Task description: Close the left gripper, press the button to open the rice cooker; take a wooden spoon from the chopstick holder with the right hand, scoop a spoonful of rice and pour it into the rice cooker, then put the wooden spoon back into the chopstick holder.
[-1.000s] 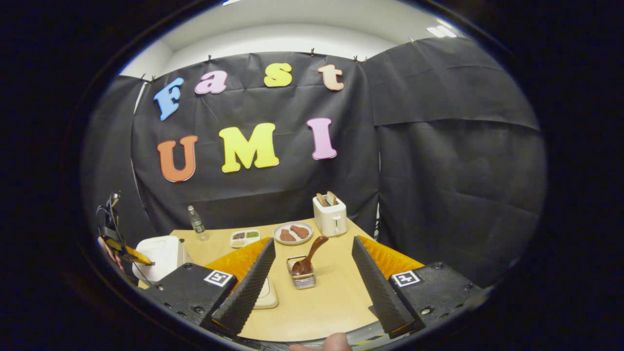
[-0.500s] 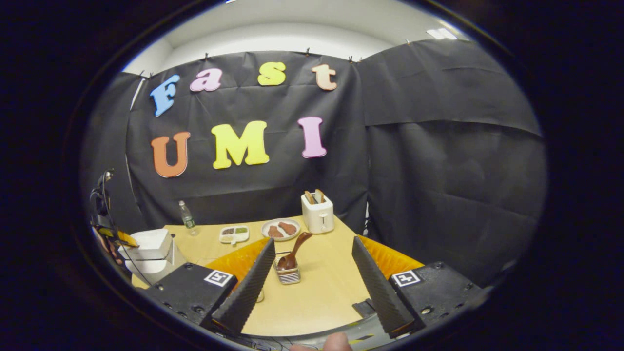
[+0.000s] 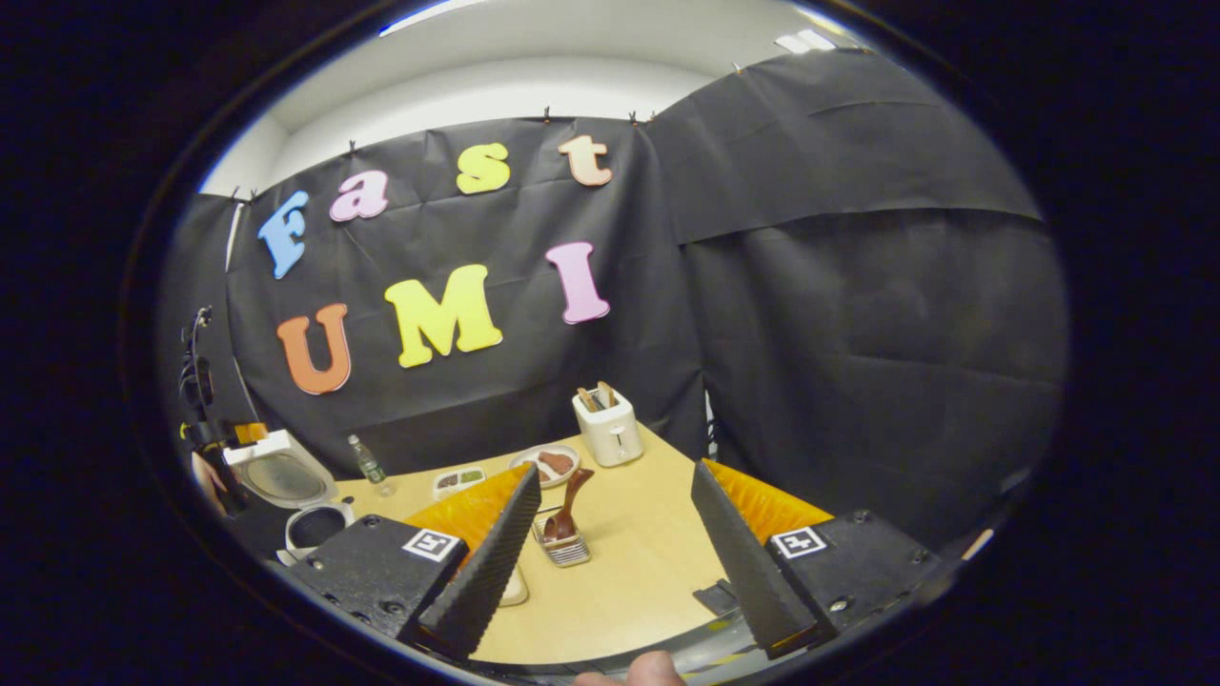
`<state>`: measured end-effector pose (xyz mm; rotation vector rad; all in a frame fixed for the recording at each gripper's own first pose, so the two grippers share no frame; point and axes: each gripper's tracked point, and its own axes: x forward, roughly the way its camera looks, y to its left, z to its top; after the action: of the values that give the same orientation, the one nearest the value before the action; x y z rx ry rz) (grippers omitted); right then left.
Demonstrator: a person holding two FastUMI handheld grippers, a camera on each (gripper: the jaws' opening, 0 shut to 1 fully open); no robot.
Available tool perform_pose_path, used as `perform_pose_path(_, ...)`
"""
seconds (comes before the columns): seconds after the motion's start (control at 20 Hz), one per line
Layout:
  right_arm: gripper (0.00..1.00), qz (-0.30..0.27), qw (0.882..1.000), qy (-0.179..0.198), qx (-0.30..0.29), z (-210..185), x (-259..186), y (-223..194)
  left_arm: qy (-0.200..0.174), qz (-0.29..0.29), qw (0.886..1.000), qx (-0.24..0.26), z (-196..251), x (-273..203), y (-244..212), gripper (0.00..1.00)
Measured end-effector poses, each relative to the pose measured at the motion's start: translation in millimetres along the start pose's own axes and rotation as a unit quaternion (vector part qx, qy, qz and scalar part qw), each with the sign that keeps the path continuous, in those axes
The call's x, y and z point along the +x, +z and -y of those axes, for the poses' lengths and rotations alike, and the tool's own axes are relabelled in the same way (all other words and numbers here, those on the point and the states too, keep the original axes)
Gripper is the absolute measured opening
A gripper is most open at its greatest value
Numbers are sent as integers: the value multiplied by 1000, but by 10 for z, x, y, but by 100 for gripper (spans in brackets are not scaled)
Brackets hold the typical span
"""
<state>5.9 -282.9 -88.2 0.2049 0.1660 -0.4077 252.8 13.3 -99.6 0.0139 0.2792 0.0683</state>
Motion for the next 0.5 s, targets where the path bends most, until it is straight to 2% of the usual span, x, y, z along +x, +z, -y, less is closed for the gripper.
perform_pose_path(0.15, 100, 9, 1000, -7, -1, 80, -22, 56, 3, 45, 999, -4, 49, -40, 302, 96)
perform_pose_path(0.35, 100, 2, 1000, 1, 3, 150, 114, -45, -14, 81, 997, -2, 307, -332, 482, 94)
perform_pose_path(0.5, 100, -10, 1000, 25, 2, 124, 400, -169, -27, 88, 996, -5, 502, -615, 478, 94)
